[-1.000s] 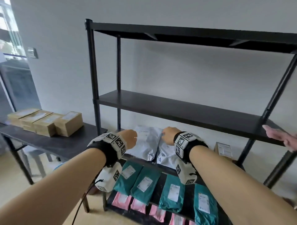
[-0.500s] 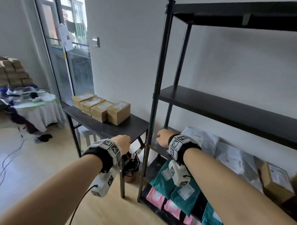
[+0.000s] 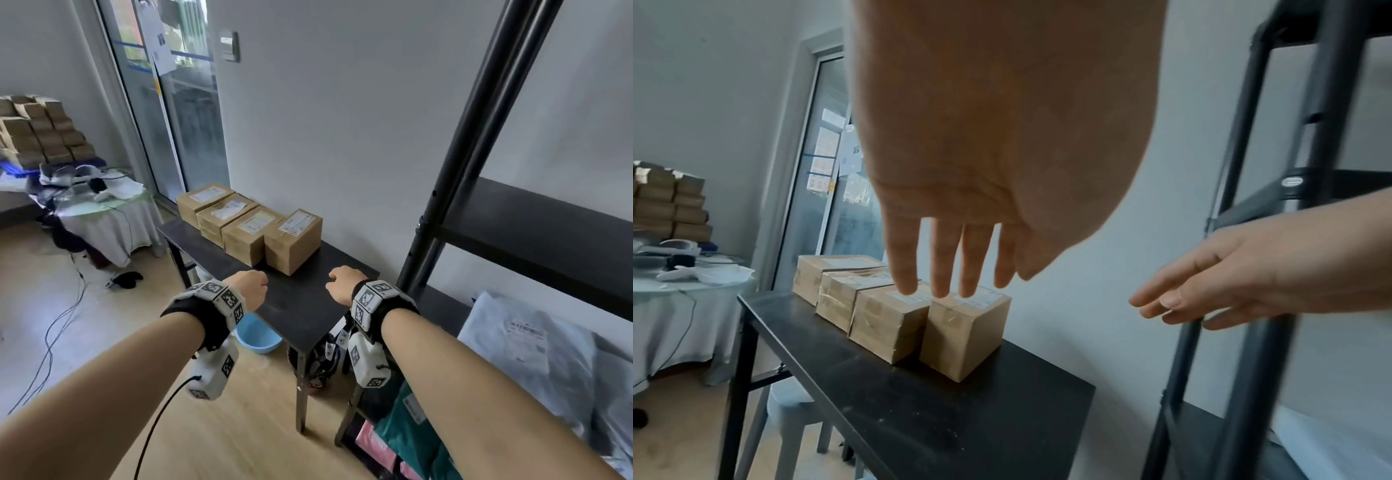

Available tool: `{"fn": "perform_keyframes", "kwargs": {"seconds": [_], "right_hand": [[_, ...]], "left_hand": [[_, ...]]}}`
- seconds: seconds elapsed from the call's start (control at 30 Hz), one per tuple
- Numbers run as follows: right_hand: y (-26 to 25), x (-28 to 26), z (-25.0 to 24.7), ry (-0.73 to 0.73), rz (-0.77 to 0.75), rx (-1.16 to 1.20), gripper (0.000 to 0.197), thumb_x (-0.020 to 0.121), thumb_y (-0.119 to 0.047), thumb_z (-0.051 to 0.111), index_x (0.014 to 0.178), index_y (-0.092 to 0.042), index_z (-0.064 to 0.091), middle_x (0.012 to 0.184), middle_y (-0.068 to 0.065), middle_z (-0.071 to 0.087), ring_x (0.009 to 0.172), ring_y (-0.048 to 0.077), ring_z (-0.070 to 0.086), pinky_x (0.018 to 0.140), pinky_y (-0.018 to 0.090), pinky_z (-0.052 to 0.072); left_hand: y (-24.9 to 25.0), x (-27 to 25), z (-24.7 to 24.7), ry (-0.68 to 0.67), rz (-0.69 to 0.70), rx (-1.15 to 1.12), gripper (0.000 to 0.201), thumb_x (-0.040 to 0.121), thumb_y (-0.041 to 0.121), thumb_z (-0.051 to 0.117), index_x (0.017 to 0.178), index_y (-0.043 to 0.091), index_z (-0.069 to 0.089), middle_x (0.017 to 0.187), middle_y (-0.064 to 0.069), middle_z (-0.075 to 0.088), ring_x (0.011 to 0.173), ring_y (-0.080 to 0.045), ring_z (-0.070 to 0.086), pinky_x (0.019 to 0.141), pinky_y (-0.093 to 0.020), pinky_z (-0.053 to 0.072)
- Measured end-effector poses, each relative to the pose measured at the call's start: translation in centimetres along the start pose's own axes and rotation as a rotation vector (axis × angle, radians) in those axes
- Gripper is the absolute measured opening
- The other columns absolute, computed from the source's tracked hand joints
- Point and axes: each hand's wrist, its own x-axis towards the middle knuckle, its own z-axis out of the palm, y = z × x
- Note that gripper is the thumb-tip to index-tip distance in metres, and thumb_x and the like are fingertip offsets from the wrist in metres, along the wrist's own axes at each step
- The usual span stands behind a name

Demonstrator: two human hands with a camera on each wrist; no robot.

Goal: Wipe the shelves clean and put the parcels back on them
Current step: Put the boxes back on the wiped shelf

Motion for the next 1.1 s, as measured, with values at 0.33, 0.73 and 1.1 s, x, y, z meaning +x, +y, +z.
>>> {"fn": "perform_keyframes", "kwargs": {"seconds": [0.33,0.73,1.1], "right_hand": [[-5.4,14.0,1.9,0.038,0.036,0.259,0.050,0.099,-0.027,0.043,0.147,-0.015,0.033,0.151,0.006,0.037,0.134,0.026,0.040,0.107,0.032,0.034],[-8.4,27.9,3.7,0.056,0.339,0.583,0.060,0.099,-0.025,0.048,0.151,-0.015,0.020,0.150,0.011,0.036,0.136,0.026,0.039,0.108,0.033,0.033],[-7.2,34.2,5.6,0.133,0.412,1.072,0.070,0.097,-0.011,0.051,0.154,-0.021,0.010,0.152,0.002,0.034,0.140,0.021,0.033,0.114,0.033,0.028]], "left_hand": [[-8.3,16.4,-2.1,-0.011,0.038,-0.082,0.038,0.099,0.016,0.034,0.133,0.012,0.049,0.134,-0.009,0.053,0.123,-0.025,0.050,0.102,-0.030,0.039],[-10.6,34.9,-3.1,-0.248,0.172,-0.320,0.042,0.097,0.015,0.043,0.140,0.013,0.042,0.139,-0.010,0.049,0.124,-0.025,0.049,0.097,-0.031,0.040],[-9.8,42.6,-0.2,-0.354,0.095,-0.482,0.051,0.097,0.019,0.045,0.145,0.007,0.031,0.143,-0.014,0.043,0.129,-0.028,0.044,0.105,-0.036,0.036]]}}
